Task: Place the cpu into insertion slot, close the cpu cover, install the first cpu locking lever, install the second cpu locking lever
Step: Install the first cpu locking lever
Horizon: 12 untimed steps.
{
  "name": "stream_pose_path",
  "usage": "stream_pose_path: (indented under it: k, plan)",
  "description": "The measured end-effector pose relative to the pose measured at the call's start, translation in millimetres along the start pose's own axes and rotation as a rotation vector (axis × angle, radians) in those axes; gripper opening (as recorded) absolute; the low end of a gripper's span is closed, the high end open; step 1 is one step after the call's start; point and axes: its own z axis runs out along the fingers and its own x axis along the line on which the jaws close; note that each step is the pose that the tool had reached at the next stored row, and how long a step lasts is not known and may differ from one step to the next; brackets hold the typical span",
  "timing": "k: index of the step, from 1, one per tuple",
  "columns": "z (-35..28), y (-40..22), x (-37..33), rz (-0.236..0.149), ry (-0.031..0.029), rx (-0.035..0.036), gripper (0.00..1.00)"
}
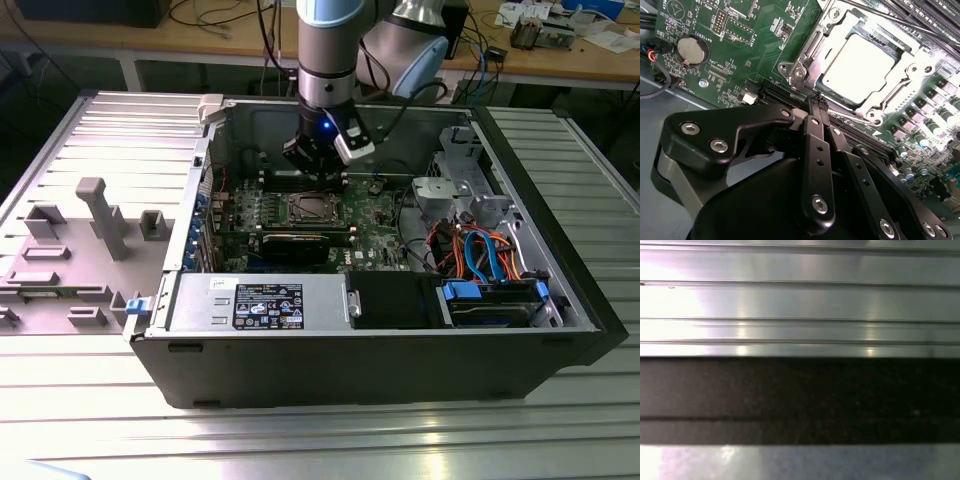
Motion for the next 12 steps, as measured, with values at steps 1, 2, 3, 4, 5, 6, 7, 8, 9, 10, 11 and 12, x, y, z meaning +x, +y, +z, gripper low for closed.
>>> stream_pose_path:
  k: [1, 2, 3, 4, 5, 6, 7, 8, 9, 10, 11, 12]
  plan:
    - [0.6, 0.0, -0.1, 0.0, 0.0001, 0.0, 0.11]
    - [1.3, -0.1, -0.2, 0.0, 0.0001, 0.0, 0.11]
    - [1.9, -0.1, -0.4, 0.0, 0.0002, 0.0, 0.11]
    - [2.5, -0.2, -0.7, 0.0, 0.0001, 0.0, 0.11]
    - [2.6, -0.3, -1.0, 0.0, 0.0003, 0.0002, 0.11]
    - [3.4, -0.3, -1.9, 0.0, 0.0005, 0.0, 0.11]
    - [4.0, -0.3, -2.4, 0.0, 0.0007, 0.0, 0.11]
    - [4.6, -0.4, -2.8, 0.0, 0.0009, 0.0, 0.11]
    - [4.6, -0.4, -2.8, 0.0, 0.0011, 0.0002, 0.11]
    - [4.6, -0.4, -2.8, 0.0, 0.001, 0.0002, 0.11]
    - [4.7, -0.4, -2.9, 0.0, 0.0009, 0.0, 0.11]
    - [4.4, -0.4, -2.9, 0.0, 0.0008, -0.0003, 0.11]
